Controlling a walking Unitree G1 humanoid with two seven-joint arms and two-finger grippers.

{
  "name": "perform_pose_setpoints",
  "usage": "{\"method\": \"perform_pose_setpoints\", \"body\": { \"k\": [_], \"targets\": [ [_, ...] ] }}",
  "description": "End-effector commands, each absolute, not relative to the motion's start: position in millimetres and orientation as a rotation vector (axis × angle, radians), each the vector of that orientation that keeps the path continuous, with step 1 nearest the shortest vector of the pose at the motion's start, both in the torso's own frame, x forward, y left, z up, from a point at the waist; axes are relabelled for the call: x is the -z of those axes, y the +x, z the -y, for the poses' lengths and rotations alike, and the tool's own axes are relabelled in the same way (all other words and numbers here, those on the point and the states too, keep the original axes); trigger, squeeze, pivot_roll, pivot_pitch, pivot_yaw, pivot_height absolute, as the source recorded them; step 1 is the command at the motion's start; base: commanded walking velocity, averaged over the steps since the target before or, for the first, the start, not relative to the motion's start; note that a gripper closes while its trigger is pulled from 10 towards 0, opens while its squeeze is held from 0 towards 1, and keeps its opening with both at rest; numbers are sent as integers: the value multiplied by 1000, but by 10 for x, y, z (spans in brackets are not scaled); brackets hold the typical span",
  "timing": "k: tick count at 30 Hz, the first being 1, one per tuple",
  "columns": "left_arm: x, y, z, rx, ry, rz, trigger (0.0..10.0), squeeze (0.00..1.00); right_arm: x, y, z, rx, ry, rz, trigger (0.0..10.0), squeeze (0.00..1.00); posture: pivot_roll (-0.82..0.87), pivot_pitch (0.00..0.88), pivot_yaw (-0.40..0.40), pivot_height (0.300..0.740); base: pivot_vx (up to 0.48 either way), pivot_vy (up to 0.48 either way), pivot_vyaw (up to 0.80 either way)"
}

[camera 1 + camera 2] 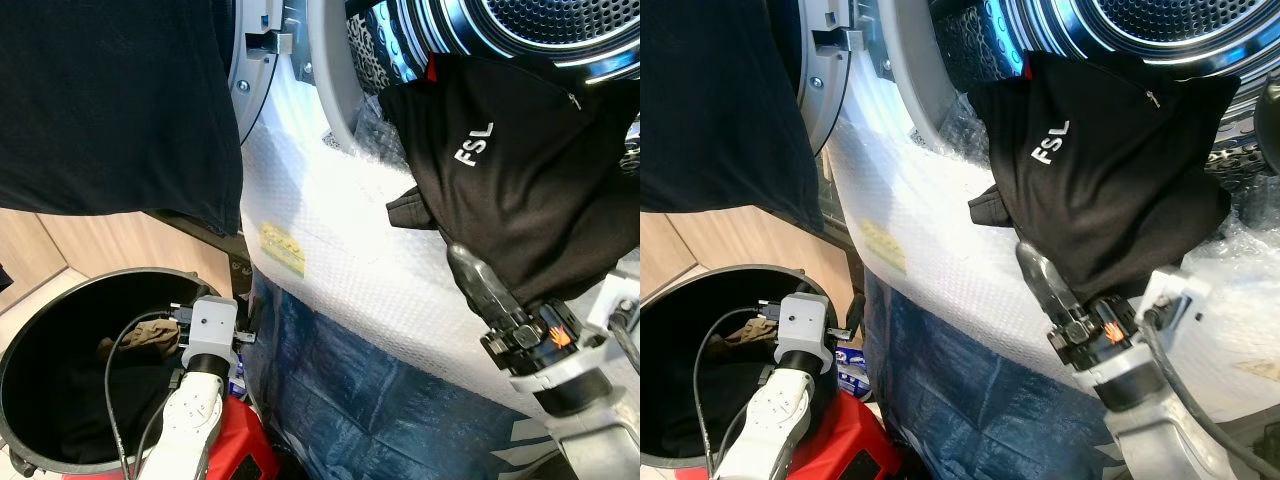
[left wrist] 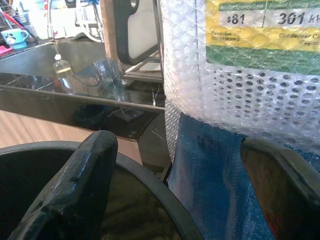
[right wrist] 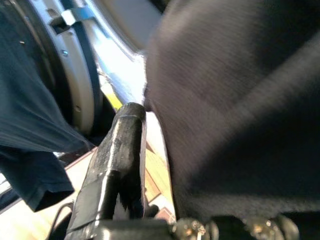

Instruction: Clothes washing

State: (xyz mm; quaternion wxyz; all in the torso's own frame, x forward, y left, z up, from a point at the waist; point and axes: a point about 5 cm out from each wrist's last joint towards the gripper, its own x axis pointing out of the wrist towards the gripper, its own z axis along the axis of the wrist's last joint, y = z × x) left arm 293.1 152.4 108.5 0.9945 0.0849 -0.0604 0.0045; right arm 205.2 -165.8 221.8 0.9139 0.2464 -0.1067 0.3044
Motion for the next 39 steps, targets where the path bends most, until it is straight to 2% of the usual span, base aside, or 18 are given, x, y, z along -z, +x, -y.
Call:
{"method": "perform_pose_setpoints", "body": {
  "k": [1, 2, 3, 4, 5, 6, 13, 25, 26, 27, 39],
  "targets": [
    [-1080, 2933, -1493, 12, 171, 126, 10000, 0, -2213, 2030, 1723, -600, 514, 232, 10000, 0, -58, 79, -88, 740, 0, 0, 0],
    [-1081, 2937, -1490, 14, 171, 127, 10000, 0, -2218, 2031, 1722, -599, 527, 240, 3608, 0, -58, 79, -88, 740, 0, 0, 0],
    [-1082, 2939, -1488, 15, 172, 127, 10000, 0, -2223, 2031, 1720, -600, 535, 246, 3608, 0, -58, 79, -88, 740, 0, 0, 0],
    [-1083, 2939, -1483, 17, 171, 128, 10000, 0, -2230, 2030, 1718, -603, 541, 257, 0, 0, -54, 73, -88, 740, 0, 0, 0],
    [-1084, 2939, -1480, 18, 171, 129, 10000, 0, -2234, 2029, 1716, -605, 544, 264, 0, 0, -54, 73, -88, 740, 0, 0, 0],
    [-1083, 2938, -1476, 20, 171, 129, 10000, 0, -2222, 2024, 1722, -603, 542, 258, 10000, 0, -51, 65, -88, 740, 0, 0, 0],
    [-1076, 2930, -1463, 27, 171, 130, 10000, 0, -2040, 1872, 1787, -684, 409, 171, 10000, 0, -52, 56, -93, 740, 0, 0, 0],
    [-1075, 2938, -1456, 26, 169, 131, 10000, 0, -2116, 1903, 1724, -718, 431, 235, 10000, 0, -51, 62, -91, 740, 0, 0, 0],
    [-1075, 2938, -1458, 26, 171, 131, 10000, 0, -2114, 1907, 1716, -720, 437, 239, 510, 0, -51, 62, -91, 740, 0, 0, 0],
    [-1075, 2937, -1461, 25, 171, 132, 10000, 0, -2115, 1909, 1701, -729, 440, 242, 0, 0, -51, 62, -91, 740, 0, 0, 0],
    [-1085, 2938, -1485, 12, 172, 134, 10000, 0, -2170, 1991, 1630, -745, 434, 267, 0, 0, -37, 70, -94, 740, 0, 0, 0]
  ]
}}
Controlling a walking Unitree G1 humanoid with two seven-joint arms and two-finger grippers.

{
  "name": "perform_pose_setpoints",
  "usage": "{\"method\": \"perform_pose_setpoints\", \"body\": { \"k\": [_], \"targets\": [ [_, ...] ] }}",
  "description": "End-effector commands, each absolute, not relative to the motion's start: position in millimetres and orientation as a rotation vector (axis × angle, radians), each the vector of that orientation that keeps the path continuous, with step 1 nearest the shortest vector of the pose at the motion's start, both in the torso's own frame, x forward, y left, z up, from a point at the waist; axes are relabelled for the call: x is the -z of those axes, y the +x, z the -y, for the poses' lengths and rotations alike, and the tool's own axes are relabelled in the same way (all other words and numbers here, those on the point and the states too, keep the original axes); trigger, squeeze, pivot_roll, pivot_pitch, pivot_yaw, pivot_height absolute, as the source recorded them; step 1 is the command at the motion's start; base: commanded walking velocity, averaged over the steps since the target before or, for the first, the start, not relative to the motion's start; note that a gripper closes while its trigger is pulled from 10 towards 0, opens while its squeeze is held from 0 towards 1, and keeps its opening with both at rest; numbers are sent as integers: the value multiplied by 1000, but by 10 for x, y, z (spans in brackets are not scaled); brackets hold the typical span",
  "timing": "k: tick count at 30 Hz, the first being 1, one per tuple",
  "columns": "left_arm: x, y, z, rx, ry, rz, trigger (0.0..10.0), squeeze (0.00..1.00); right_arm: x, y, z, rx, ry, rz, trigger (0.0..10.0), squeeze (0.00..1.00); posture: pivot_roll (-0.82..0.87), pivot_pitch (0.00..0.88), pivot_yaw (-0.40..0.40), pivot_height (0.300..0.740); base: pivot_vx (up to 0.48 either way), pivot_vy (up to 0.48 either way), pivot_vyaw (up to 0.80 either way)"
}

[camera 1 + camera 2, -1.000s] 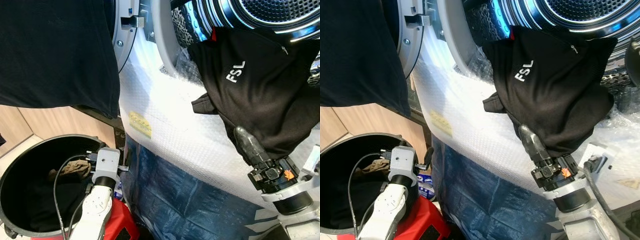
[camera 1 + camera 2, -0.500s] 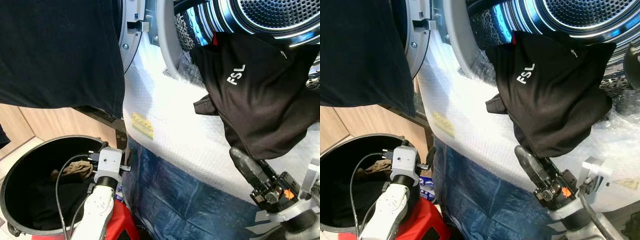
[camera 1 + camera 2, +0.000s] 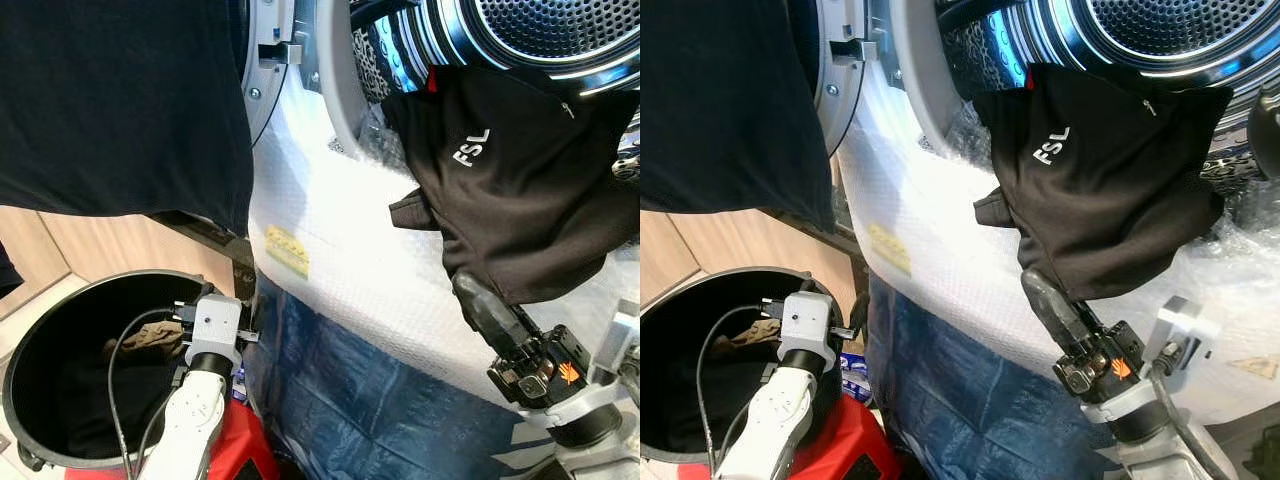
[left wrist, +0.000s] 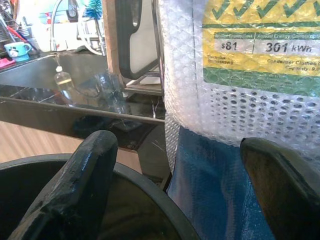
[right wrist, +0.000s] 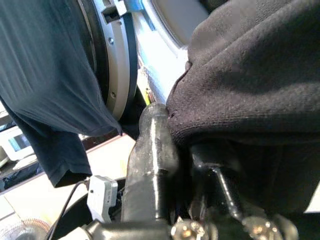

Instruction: Clothes washing

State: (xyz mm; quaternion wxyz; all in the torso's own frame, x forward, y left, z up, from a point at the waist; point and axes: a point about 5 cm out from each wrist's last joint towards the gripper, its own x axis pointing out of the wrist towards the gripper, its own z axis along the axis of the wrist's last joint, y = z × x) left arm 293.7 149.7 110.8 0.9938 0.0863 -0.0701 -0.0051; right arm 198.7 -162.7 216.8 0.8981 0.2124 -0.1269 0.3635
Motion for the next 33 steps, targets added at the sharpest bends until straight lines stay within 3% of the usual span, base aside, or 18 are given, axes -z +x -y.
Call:
{"method": "perform_pose_setpoints", "body": {
  "k": [1, 8, 16, 20, 29, 33],
  "targets": [
    [-1085, 2938, -1485, 11, 172, 134, 10000, 0, -2181, 1994, 1622, -748, 435, 270, 0, 0, -37, 70, -94, 740, 0, 0, 0],
    [-1092, 2951, -1481, 8, 169, 135, 10000, 0, -2290, 2034, 1512, -828, 409, 297, 0, 0, -31, 71, -95, 740, 0, 0, 0],
    [-1115, 2997, -1440, 21, 168, 142, 10000, 0, -2736, 2297, 1218, -1190, 213, 431, 0, 0, -27, 61, -74, 740, 0, 0, 0],
    [-1135, 3002, -1484, 3, 169, 146, 10000, 0, -2918, 2426, 1172, -1244, 166, 498, 0, 0, -12, 58, -74, 740, 0, 0, 0],
    [-1132, 3003, -1533, -8, 178, 144, 10000, 0, -3448, 2988, 1006, -1139, 9, 642, 0, 0, 1, 49, -62, 740, 0, 0, 0],
    [-1134, 3011, -1529, -5, 180, 144, 10000, 0, -3847, 3404, 1090, -885, -27, 654, 0, 0, 2, 50, -62, 740, 0, 0, 0]
  ]
}}
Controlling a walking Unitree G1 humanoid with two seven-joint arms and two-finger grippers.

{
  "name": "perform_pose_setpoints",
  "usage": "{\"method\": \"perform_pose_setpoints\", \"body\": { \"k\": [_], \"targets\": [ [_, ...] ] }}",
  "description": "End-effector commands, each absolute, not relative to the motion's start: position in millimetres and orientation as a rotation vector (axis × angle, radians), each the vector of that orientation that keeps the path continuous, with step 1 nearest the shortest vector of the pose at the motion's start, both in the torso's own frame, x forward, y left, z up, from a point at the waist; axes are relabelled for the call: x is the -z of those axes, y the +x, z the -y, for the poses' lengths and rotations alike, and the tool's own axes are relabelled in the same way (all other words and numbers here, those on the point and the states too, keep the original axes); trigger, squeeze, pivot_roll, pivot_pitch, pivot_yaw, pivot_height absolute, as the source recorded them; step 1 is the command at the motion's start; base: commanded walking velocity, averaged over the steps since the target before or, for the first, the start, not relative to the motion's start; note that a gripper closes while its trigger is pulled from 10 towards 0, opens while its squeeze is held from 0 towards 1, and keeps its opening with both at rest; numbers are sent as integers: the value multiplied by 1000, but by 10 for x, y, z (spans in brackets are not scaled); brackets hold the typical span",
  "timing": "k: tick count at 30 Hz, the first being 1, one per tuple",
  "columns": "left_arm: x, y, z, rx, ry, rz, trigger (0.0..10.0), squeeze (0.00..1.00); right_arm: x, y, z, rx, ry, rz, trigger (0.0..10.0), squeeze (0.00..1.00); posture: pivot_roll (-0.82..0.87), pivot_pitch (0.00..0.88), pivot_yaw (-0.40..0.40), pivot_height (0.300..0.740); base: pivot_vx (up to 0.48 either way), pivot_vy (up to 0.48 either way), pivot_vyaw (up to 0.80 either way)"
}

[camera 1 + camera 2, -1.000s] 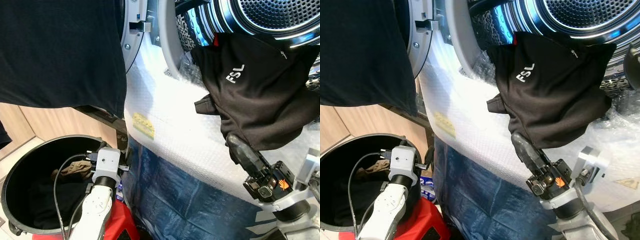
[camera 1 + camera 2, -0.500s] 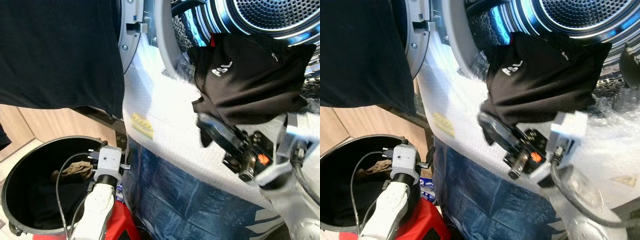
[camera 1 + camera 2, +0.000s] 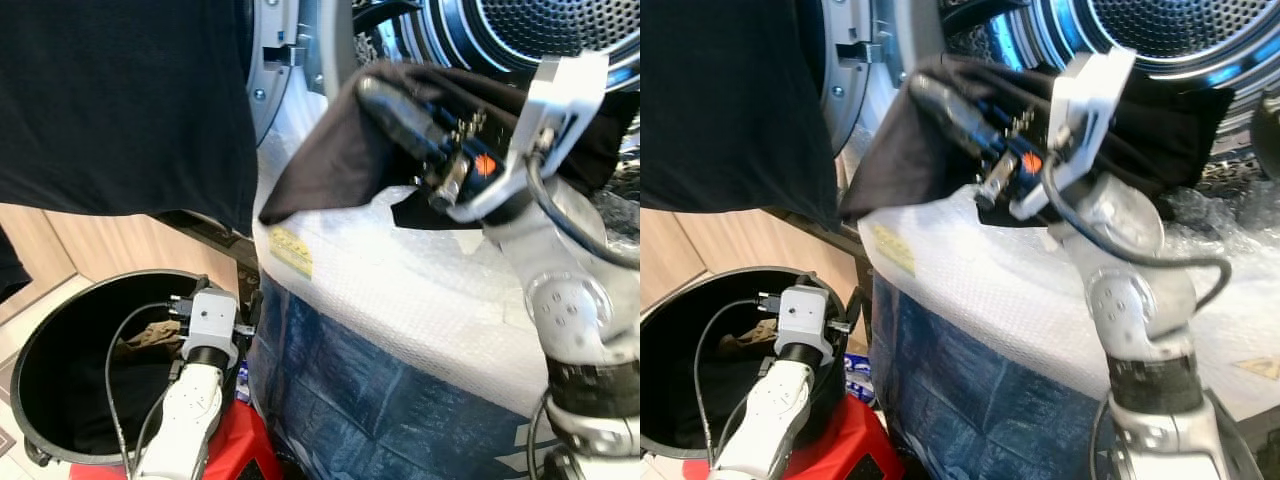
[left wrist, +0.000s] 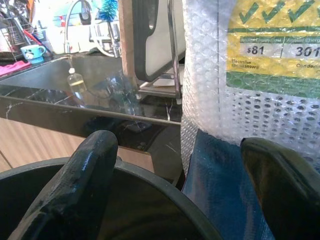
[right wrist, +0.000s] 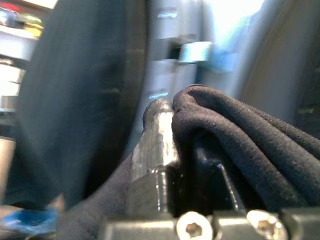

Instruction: Clothes washing

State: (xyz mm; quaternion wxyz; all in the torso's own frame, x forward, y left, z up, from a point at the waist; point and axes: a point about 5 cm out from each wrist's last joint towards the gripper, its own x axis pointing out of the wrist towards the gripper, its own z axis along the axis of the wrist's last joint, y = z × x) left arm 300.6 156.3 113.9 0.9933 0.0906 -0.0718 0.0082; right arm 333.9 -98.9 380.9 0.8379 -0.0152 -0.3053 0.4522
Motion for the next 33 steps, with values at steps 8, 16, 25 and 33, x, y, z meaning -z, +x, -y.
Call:
{"method": "perform_pose_setpoints", "body": {
  "k": [8, 16, 25, 33],
  "targets": [
    [-1136, 3020, -1517, -8, 177, 144, 10000, 0, -4426, 3807, 1394, -536, 11, 609, 0, 0, 8, 53, -70, 740, 0, 0, 0],
    [-1130, 3005, -1513, -12, 174, 142, 10000, 0, -4607, 3940, 1904, 0, -82, 501, 0, 0, 12, 57, -74, 740, 0, 0, 0],
    [-1126, 2990, -1531, -22, 173, 140, 10000, 0, -4366, 3981, 2330, 350, -91, 370, 4431, 0, 18, 67, -80, 740, 0, 0, 0],
    [-1115, 2979, -1534, -16, 176, 132, 10000, 0, -3874, 4187, 2001, 205, -158, 229, 10000, 1000, 13, 77, -80, 740, 0, 0, 0]
  ]
}}
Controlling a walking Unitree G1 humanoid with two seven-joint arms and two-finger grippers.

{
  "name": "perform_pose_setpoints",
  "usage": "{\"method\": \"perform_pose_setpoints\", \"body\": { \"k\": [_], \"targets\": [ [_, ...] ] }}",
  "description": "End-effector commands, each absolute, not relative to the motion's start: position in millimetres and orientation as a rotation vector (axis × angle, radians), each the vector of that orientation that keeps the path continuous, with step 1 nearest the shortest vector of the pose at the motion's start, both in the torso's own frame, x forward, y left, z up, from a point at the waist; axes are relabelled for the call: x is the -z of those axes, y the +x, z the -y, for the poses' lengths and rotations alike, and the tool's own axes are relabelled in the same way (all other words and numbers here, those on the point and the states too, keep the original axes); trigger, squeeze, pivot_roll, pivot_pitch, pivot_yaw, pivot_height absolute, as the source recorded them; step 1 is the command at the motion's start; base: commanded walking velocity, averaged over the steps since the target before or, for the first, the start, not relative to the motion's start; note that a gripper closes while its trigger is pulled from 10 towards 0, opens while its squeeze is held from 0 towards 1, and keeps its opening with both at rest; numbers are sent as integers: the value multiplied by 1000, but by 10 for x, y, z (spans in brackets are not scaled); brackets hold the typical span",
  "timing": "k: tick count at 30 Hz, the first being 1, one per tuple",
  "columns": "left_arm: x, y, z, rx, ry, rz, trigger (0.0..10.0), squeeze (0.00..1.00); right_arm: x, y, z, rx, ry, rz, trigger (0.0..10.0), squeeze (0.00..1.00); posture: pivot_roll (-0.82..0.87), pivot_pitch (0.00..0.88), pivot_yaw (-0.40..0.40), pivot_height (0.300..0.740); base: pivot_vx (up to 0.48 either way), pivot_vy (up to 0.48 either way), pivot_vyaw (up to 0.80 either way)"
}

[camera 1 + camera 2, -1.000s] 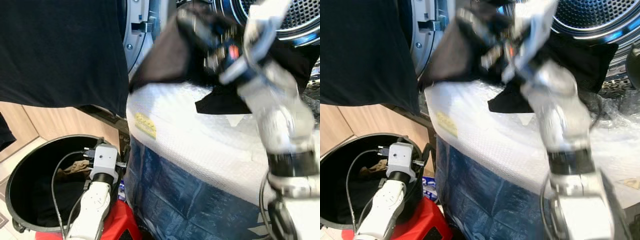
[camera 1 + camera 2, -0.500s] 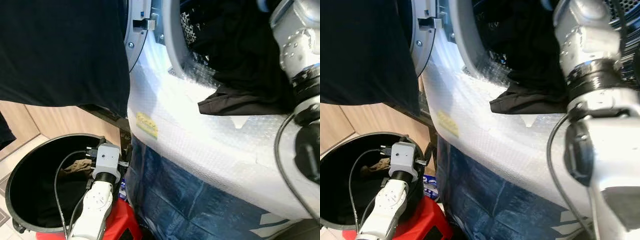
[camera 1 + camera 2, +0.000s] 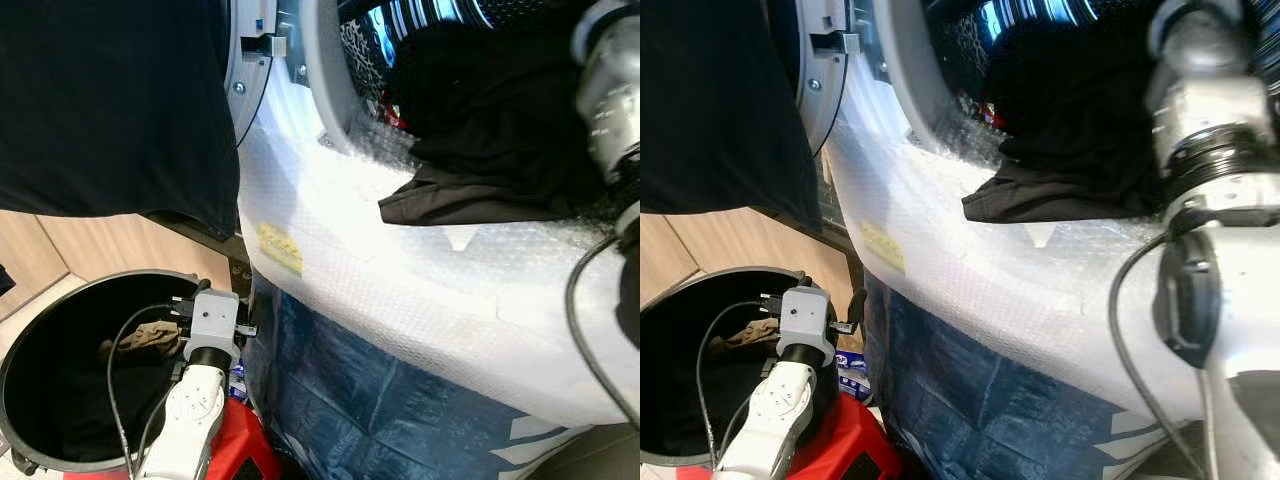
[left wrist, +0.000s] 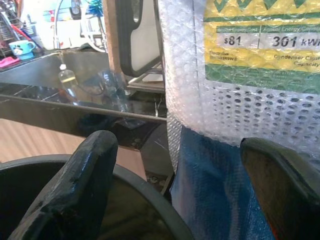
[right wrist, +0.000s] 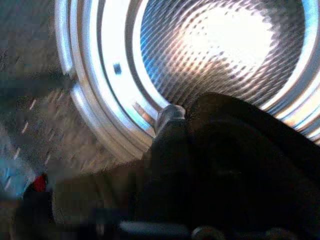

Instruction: Clothes washing

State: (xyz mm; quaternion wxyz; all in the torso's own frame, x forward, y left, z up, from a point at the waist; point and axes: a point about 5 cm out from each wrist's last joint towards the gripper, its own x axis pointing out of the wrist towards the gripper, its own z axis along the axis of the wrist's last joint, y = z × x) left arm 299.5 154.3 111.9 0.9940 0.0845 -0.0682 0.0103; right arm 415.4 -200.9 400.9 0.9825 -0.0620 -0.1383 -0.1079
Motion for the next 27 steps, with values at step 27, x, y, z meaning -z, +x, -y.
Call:
{"method": "perform_pose_setpoints", "body": {
  "k": [27],
  "targets": [
    [-1083, 2952, -1491, -7, 161, 121, 10000, 0, -3739, 4110, 1971, 199, 27, 244, 10000, 1000, -21, 96, -86, 740, 0, 0, 0]
  ]
}}
